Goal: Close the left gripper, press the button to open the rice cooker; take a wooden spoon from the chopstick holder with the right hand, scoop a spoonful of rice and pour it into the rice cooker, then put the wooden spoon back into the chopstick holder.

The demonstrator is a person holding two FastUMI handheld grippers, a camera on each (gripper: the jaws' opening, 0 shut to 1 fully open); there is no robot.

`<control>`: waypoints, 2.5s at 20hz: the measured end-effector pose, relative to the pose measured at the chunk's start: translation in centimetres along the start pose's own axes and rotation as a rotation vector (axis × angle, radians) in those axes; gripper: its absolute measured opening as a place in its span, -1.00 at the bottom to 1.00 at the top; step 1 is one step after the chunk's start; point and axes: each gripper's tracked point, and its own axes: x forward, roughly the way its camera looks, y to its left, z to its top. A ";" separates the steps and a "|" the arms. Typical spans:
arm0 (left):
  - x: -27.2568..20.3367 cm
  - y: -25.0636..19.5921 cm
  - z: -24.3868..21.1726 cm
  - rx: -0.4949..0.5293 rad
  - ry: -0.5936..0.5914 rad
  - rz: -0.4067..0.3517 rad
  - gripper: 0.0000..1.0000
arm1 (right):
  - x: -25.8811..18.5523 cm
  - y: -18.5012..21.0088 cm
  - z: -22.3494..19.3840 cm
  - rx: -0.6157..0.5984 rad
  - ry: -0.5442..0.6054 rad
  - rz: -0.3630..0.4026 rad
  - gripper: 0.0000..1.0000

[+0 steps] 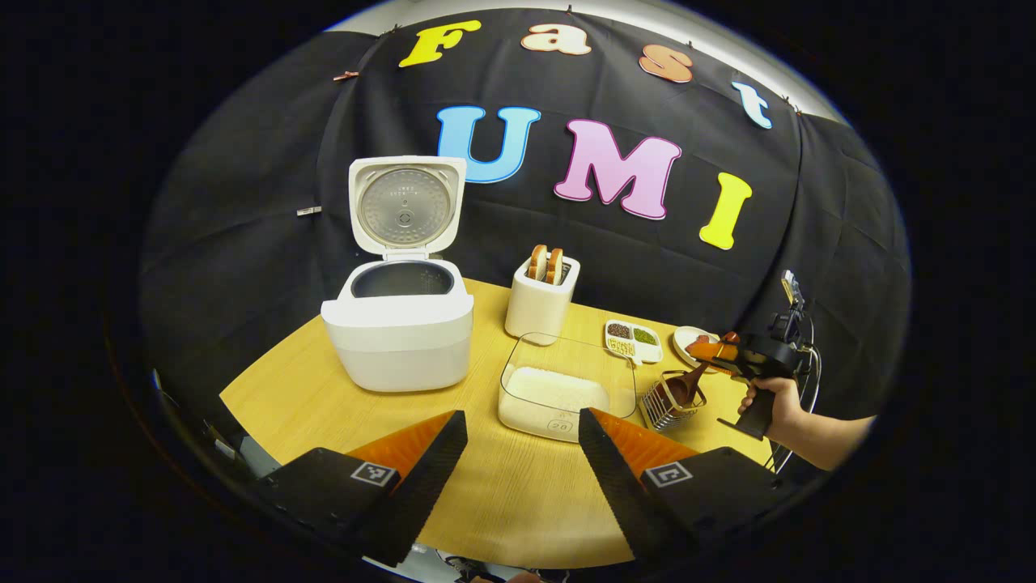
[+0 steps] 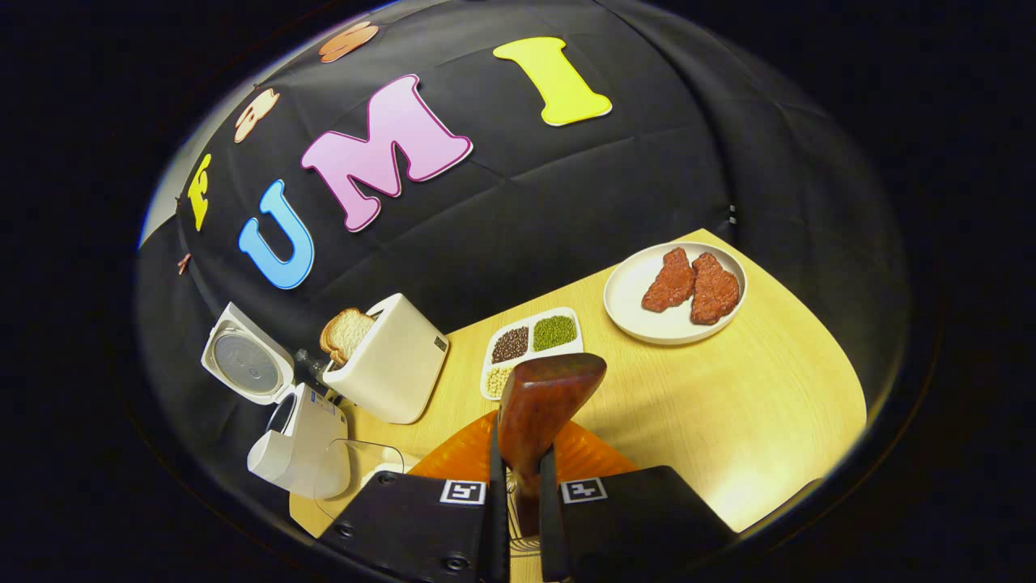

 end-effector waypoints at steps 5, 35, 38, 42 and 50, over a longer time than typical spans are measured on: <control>0.0 0.4 1.6 0.001 -0.026 -0.001 0.92 | -1.5 0.3 0.0 0.005 -0.015 -0.004 0.50; 6.2 15.8 37.2 -0.015 -0.347 0.135 0.90 | -23.8 9.5 4.9 -0.329 -0.322 -0.029 0.96; 9.1 17.6 39.5 -0.017 -0.347 0.154 0.89 | -24.5 9.8 6.2 -0.281 -0.354 -0.028 0.97; 13.6 19.9 42.4 -0.010 -0.349 0.171 0.90 | -25.4 9.1 7.2 -0.290 -0.385 -0.093 0.96; 25.5 25.2 41.8 0.047 -0.261 0.192 0.89 | -26.8 10.8 5.1 -0.303 -0.377 -0.167 0.97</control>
